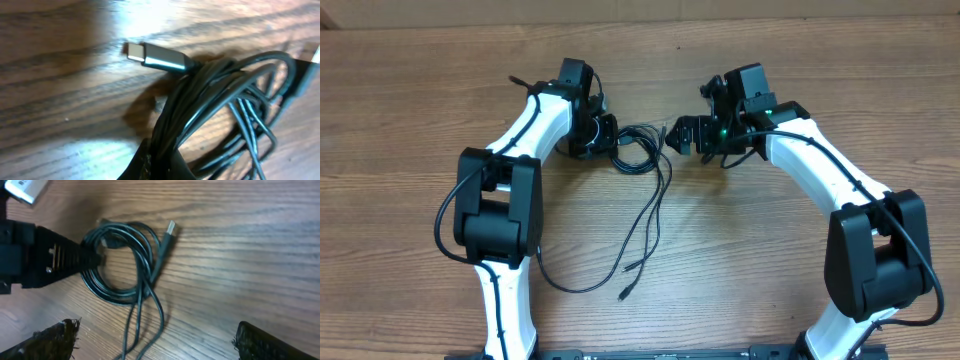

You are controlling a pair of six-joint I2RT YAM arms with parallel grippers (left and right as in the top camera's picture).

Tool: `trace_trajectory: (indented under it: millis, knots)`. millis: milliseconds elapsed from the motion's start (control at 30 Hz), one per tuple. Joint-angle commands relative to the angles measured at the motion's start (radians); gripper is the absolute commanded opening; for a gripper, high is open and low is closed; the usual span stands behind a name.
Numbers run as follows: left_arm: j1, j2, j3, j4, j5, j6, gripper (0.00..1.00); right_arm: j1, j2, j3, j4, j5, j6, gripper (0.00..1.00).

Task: Untangle cables

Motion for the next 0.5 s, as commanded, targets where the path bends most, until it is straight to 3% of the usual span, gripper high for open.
trace_trajectory:
  millis: [0, 200, 467]
  knots:
    - [0.000, -0.106, 0.011, -0.006, 0.045, 0.062, 0.04, 0.005, -0.019, -0.010, 0.001, -0.074, -0.022, 1.00]
    - [0.000, -0.206, 0.011, 0.012, 0.045, 0.061, 0.04, 0.047, -0.019, -0.021, -0.021, -0.079, -0.029, 1.00]
    - [0.000, -0.325, 0.011, 0.014, 0.047, 0.061, 0.04, 0.089, -0.019, -0.068, 0.089, -0.102, -0.029, 1.00]
